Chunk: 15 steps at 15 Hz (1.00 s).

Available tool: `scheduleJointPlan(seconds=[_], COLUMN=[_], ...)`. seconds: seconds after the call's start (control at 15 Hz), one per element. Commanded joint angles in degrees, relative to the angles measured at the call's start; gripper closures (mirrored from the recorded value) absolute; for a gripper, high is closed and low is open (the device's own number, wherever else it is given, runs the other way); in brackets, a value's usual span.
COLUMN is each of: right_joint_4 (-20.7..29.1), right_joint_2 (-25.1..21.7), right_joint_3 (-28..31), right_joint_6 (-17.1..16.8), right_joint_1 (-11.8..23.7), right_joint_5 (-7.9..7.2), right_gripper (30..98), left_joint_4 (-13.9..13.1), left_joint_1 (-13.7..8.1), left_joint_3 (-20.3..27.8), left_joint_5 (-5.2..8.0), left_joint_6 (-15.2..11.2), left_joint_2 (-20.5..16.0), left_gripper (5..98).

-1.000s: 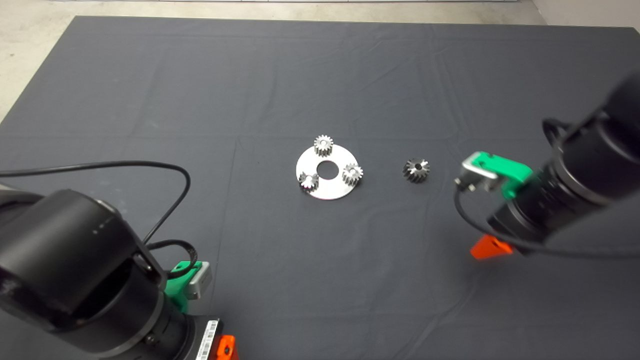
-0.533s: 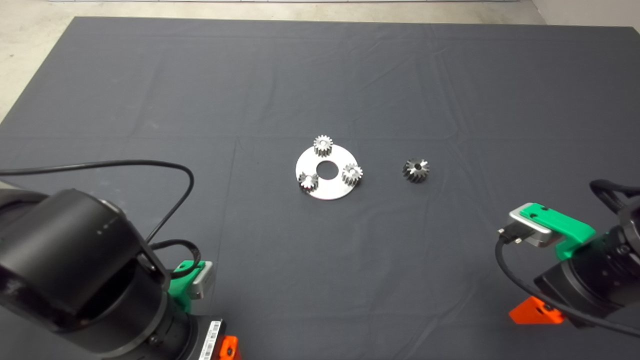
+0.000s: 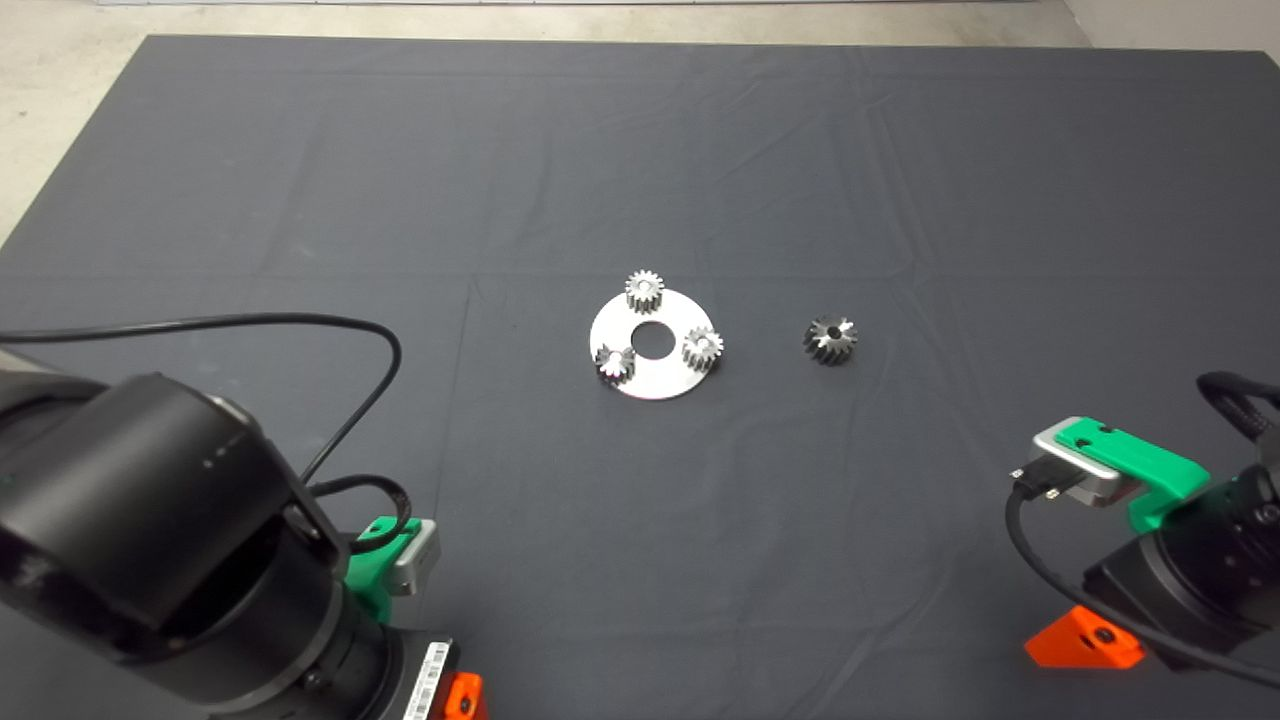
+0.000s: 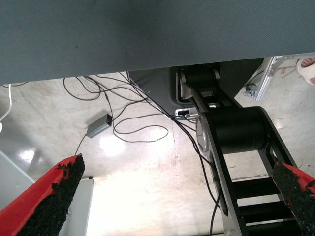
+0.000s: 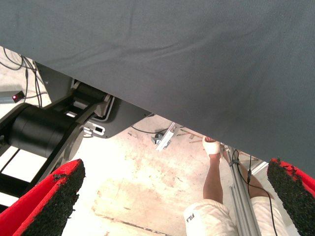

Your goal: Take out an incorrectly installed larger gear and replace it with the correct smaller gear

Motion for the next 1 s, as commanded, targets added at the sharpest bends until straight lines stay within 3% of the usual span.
scheduleJointPlan(seconds=[0.0,0.93], right_joint_4=[2.5,2.4], right_joint_2=[-0.2,0.0], right_joint_3=[0.5,0.4], right_joint_6=[0.3,0.3], right_joint_1=[1.3,1.4], right_joint_5=[-4.42,-4.41], right_gripper=[30.7,30.7], left_joint_4=[-0.9,-0.9], left_joint_1=[-0.8,-1.0], left_joint_3=[1.0,1.0], left_joint_5=[0.02,-0.33], left_joint_6=[0.1,0.0], left_joint_2=[0.0,-0.7], left_gripper=[5.4,5.4])
